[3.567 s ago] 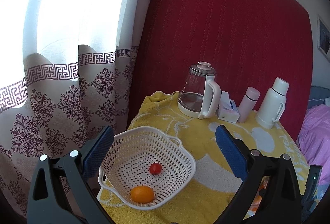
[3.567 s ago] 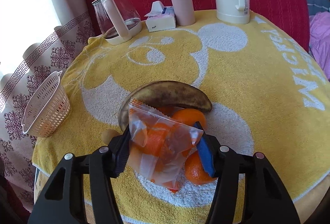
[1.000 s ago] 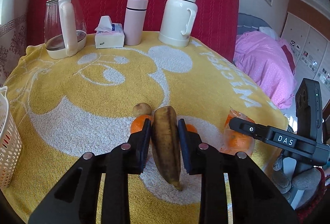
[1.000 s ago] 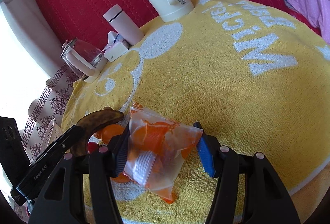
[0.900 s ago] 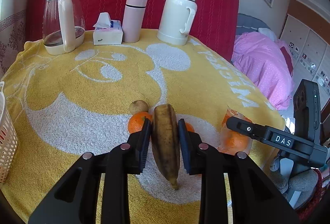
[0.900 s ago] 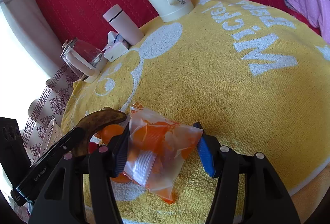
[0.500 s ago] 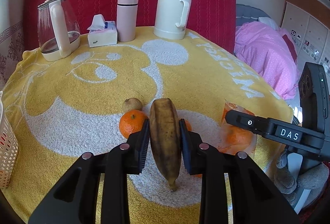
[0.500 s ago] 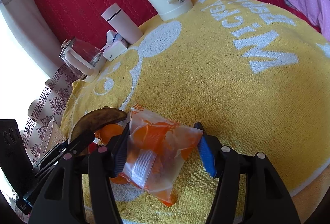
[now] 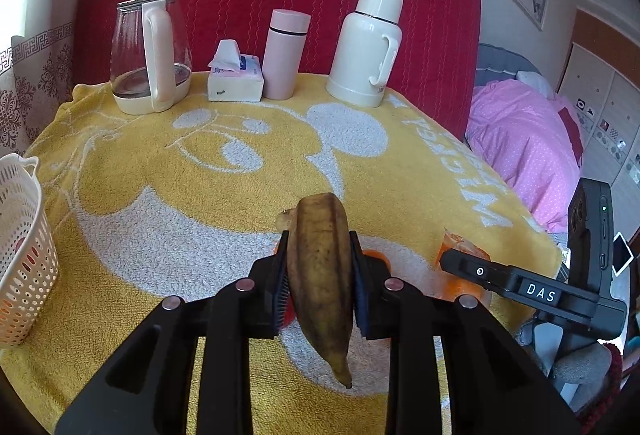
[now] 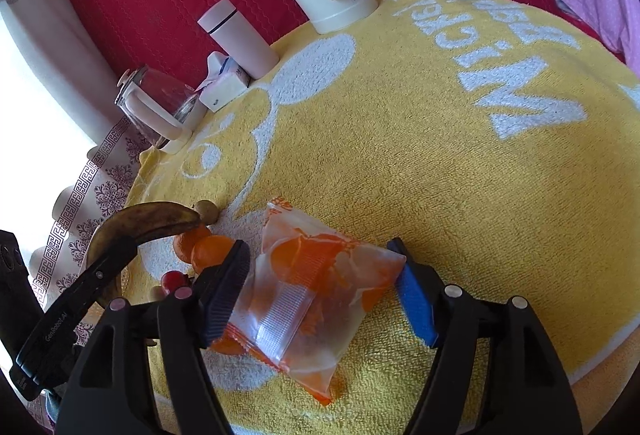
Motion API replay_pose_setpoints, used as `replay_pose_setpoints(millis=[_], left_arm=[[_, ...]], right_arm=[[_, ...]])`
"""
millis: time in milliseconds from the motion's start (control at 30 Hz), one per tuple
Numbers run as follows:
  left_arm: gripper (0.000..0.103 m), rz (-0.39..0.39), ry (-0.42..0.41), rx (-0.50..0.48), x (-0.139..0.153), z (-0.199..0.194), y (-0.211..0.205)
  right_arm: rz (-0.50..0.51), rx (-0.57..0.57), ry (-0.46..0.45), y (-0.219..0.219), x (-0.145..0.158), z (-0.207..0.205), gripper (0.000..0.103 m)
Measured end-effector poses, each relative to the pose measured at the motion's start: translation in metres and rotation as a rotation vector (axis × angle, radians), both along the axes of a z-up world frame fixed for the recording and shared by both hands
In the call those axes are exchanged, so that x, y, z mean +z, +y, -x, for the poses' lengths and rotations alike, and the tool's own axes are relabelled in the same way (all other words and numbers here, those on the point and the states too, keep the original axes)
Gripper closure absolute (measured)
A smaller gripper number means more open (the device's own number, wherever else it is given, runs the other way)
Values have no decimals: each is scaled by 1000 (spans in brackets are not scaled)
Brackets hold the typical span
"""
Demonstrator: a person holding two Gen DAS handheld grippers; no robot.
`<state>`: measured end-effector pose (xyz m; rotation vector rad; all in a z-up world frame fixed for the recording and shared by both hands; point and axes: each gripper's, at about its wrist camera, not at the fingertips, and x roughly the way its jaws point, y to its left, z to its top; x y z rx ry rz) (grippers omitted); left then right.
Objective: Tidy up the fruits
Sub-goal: 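Carry the banana into the white basket and open the left tool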
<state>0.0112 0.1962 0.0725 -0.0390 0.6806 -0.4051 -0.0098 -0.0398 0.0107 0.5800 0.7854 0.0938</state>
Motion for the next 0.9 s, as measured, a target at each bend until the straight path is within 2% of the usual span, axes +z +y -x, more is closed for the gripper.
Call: replay_pose_setpoints(millis=[333, 667, 900], left_arm=[[76, 40, -88, 99, 35, 16, 43], [76, 74, -171, 282, 71, 25, 114], [76, 86, -193, 435, 82, 25, 171]], right_arm=[[65, 11, 6, 8, 0, 0, 29], [72, 10, 8, 8, 1, -1, 31], [70, 5, 9, 6, 0, -1, 34]])
